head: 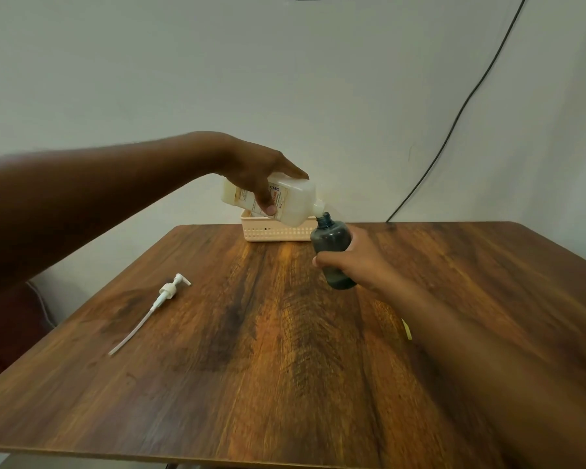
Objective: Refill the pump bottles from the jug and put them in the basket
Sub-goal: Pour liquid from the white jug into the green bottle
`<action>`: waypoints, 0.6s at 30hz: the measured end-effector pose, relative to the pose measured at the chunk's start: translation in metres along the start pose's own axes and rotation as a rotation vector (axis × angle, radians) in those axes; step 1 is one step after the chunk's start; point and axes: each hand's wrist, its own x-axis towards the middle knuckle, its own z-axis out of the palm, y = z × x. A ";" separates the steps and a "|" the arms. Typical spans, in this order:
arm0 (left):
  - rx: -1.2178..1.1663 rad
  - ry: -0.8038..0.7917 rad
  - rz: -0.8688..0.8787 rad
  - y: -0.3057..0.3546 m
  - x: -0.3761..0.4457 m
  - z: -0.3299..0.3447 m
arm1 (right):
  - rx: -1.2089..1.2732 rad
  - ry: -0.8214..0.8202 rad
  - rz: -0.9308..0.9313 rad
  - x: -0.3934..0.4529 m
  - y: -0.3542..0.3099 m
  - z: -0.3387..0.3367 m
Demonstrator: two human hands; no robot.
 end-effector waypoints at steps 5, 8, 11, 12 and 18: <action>0.016 -0.004 0.006 0.001 0.000 -0.002 | 0.015 -0.007 0.017 -0.001 0.000 0.000; 0.024 -0.001 0.009 0.001 -0.001 -0.003 | 0.016 0.004 0.007 -0.002 -0.002 0.001; 0.033 -0.001 0.013 0.001 -0.002 -0.003 | 0.023 0.003 0.003 -0.003 -0.004 0.001; 0.038 -0.002 0.015 0.002 -0.002 -0.003 | 0.023 0.001 0.002 -0.003 -0.004 0.002; 0.057 -0.003 0.006 0.005 -0.002 -0.004 | 0.046 0.007 0.010 -0.005 -0.006 0.002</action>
